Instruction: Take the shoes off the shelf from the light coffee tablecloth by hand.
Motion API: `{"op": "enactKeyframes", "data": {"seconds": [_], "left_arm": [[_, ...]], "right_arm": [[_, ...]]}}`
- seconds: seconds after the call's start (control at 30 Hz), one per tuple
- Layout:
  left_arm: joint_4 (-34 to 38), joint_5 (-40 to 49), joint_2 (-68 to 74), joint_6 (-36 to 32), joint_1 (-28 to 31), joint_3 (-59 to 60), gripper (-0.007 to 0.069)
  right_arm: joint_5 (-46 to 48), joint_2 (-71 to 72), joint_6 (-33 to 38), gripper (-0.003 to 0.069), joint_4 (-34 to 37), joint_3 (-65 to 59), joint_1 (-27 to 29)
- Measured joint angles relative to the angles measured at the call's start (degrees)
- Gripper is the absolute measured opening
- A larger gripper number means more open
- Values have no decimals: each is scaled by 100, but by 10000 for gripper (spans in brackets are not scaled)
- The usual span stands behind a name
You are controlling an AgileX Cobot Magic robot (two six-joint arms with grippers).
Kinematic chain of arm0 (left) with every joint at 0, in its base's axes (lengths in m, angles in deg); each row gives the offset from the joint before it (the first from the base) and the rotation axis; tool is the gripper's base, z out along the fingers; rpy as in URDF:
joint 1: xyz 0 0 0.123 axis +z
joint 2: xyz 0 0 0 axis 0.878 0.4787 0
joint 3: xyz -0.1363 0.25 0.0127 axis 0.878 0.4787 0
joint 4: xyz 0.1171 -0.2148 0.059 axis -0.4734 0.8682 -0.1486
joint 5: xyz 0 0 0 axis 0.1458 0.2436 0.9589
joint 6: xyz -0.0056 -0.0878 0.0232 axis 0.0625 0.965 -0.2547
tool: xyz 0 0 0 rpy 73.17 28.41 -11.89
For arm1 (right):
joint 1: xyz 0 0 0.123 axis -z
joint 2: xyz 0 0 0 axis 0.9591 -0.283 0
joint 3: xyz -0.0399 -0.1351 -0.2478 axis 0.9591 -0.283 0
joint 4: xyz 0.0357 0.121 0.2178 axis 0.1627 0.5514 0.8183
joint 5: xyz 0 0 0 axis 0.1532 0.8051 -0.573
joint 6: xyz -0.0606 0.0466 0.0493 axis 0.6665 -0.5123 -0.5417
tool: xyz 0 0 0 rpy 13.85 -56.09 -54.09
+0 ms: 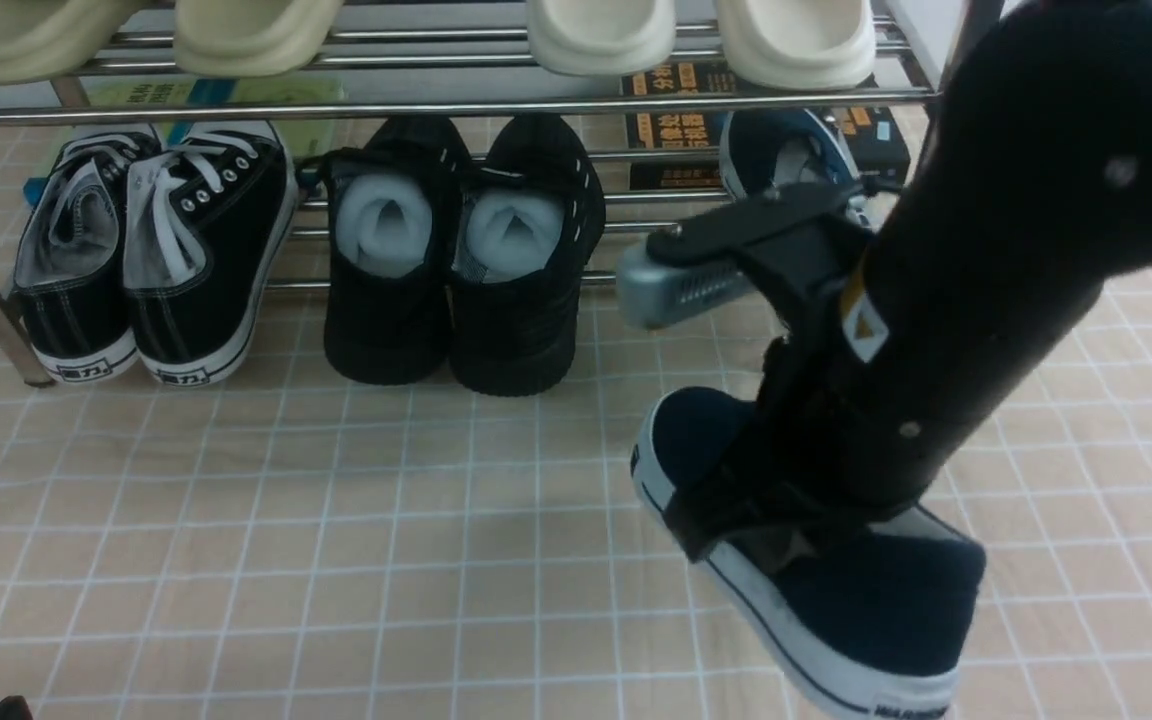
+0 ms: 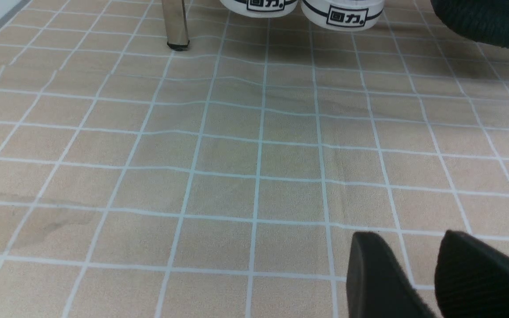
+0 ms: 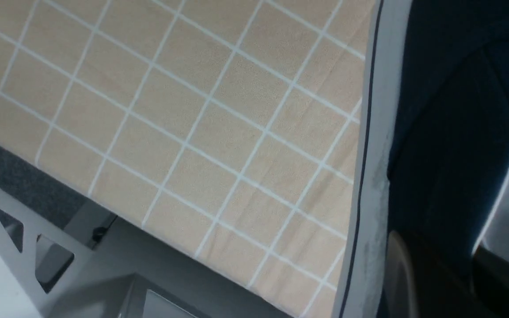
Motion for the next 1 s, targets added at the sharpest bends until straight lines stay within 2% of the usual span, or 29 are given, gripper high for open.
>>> {"op": "enactKeyframes", "data": {"seconds": [0.27,0.57,1.0], "left_arm": [[0,0,0,0,0,0,239],[0,0,0,0,0,0,239],[0,0,0,0,0,0,239]], "right_arm": [[-1417,-715,-542,34,-441,-57,51],[-1832,-1252,-801,34,-495,-57,436],[-2916,-1550,-904,42,-542,-57,489]]}}
